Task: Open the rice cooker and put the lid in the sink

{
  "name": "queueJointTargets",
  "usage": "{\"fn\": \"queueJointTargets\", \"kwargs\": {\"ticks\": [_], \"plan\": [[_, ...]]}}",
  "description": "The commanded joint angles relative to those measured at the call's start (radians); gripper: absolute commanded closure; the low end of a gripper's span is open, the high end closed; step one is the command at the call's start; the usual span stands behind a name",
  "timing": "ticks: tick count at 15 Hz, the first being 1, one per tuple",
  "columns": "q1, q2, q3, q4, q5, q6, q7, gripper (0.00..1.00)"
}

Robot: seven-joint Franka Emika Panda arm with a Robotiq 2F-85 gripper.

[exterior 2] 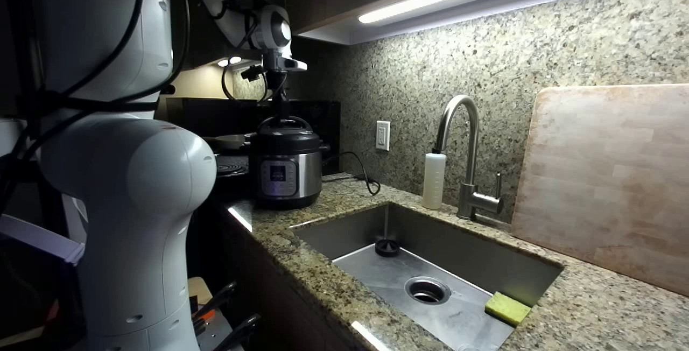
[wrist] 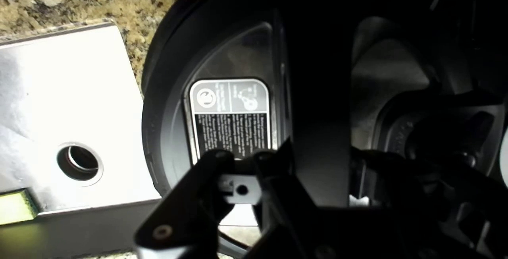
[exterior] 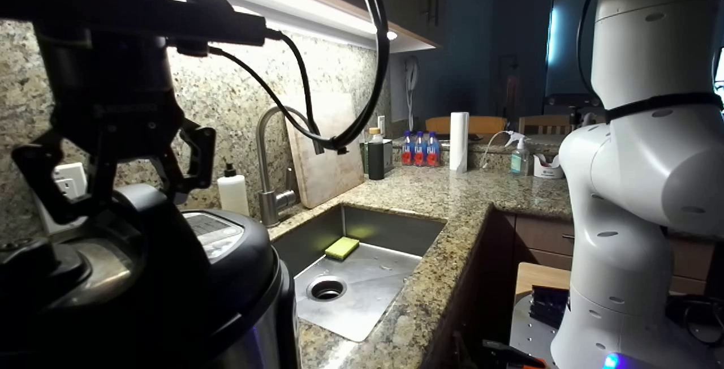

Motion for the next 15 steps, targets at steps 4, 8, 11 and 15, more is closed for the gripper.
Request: {"fn": "queueJointTargets", "kwargs": {"ticks": [4,8,11,15], "plan": [[0.021,-0.05,-0.005,-0.001,-0.031,0.018,0.03,0.91],[0.025,-0.065,-0.003,-0.005,-0.034,0.031,0.032,0.91],[0.023,-0.079,-0.003,-0.009,-0.032,0.035,0.029,0.91],[0.019,-0.098,-0.001,-0.008,-0.033,0.032,0.028,0.91]]}}
